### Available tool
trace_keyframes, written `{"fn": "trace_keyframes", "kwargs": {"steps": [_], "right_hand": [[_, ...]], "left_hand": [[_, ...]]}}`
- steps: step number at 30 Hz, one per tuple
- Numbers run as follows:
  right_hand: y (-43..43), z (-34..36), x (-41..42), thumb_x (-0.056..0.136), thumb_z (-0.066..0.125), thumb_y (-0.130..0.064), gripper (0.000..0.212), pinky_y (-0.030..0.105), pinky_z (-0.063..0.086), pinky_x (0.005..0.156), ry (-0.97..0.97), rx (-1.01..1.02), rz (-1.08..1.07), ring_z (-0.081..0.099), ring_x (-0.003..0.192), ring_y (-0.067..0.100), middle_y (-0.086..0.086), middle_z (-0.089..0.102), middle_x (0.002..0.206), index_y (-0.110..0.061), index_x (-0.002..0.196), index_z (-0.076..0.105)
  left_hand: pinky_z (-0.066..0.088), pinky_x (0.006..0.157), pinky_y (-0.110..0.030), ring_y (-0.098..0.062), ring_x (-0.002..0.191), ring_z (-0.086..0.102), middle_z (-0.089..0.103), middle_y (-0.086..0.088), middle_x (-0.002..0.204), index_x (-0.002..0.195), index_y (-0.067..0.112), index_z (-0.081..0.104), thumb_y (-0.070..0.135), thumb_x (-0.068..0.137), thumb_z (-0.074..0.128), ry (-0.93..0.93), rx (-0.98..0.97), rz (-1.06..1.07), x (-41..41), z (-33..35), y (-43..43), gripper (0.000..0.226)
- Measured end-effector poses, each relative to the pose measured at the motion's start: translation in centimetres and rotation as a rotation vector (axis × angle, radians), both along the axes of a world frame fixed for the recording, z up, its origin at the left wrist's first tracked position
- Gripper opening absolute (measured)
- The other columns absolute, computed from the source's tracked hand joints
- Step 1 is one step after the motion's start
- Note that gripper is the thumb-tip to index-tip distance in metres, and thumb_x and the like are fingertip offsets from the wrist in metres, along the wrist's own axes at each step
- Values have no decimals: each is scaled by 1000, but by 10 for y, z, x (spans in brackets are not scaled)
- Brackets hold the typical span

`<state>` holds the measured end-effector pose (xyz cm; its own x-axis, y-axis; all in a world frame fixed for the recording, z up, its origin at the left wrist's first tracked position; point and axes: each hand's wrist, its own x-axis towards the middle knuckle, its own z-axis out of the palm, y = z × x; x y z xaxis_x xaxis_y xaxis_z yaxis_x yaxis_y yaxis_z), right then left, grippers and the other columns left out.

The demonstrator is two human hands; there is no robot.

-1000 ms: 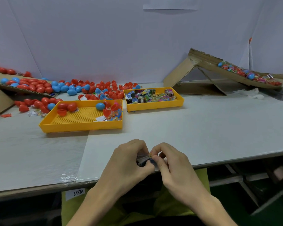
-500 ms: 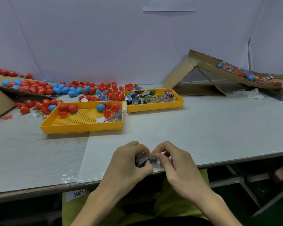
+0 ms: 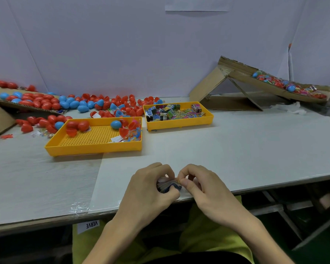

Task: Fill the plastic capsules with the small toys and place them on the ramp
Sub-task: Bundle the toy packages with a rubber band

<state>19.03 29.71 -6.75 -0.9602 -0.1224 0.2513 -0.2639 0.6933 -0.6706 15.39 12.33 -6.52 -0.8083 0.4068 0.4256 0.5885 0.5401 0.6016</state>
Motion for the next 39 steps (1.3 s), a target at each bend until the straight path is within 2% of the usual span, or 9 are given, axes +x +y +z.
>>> {"fn": "trace_keyframes", "kwargs": {"steps": [9,12,15,19,24,29,33,37,39], "right_hand": [[-2,-4,-2,100,52,-27,12,13,32,69,46,38,-17,49,85,-2,-27,53,84,-34,91,54],[-5,-6,-1,101,51,-25,11,15,42,72,143,-59,-74,55,93,6,-19,56,98,-33,93,53],[-11,-8,6,99,48,-29,10,19,48,79,207,-84,-40,56,100,6,-25,53,113,-37,94,50],[-21,-19,8,96,49,-18,12,16,37,77,246,22,-8,51,89,2,-19,54,97,-29,94,51],[-21,-18,4,97,49,-15,7,11,37,69,275,16,-29,49,82,3,-16,49,87,-21,96,51],[-20,-19,1,96,47,-11,11,20,40,67,310,38,8,47,80,6,-15,45,88,-22,94,47],[-19,-20,0,98,45,-13,13,18,40,67,315,61,18,47,80,7,-14,46,88,-26,94,44],[-18,-16,-3,97,46,-18,12,9,37,68,293,-6,-11,51,84,3,-18,48,89,-29,94,45],[-16,-9,-5,96,49,-20,7,9,39,74,308,-138,-67,54,93,5,-17,51,96,-27,92,49]], "left_hand": [[43,70,-8,0,87,59,60,23,83,91,27,70,17,80,75,-16,-13,-58,-2,-1,-8,15],[45,68,-11,-4,84,60,62,19,81,87,26,71,15,79,74,-13,7,-42,0,-2,-6,14],[46,66,-15,-7,81,60,62,15,78,86,25,71,16,78,74,-10,22,-27,0,-3,-5,12],[45,67,-13,-6,83,62,64,17,78,86,26,74,16,77,75,-37,59,-46,-1,-2,-7,13],[41,65,-11,-4,82,60,64,17,76,81,31,71,19,78,74,-85,71,-30,-4,0,-9,12],[29,84,-24,-3,98,32,50,21,105,92,35,54,44,85,56,143,-323,-10,-11,8,-6,11],[24,81,-26,-10,91,29,39,13,91,91,29,37,41,91,40,250,-516,-128,-19,14,-4,12],[27,81,-25,-11,85,33,43,12,86,94,28,39,33,93,43,261,-503,-169,-24,17,-5,7],[31,75,-22,-12,80,43,52,10,85,96,27,40,27,95,47,130,-364,-177,-24,17,-7,7]]}}
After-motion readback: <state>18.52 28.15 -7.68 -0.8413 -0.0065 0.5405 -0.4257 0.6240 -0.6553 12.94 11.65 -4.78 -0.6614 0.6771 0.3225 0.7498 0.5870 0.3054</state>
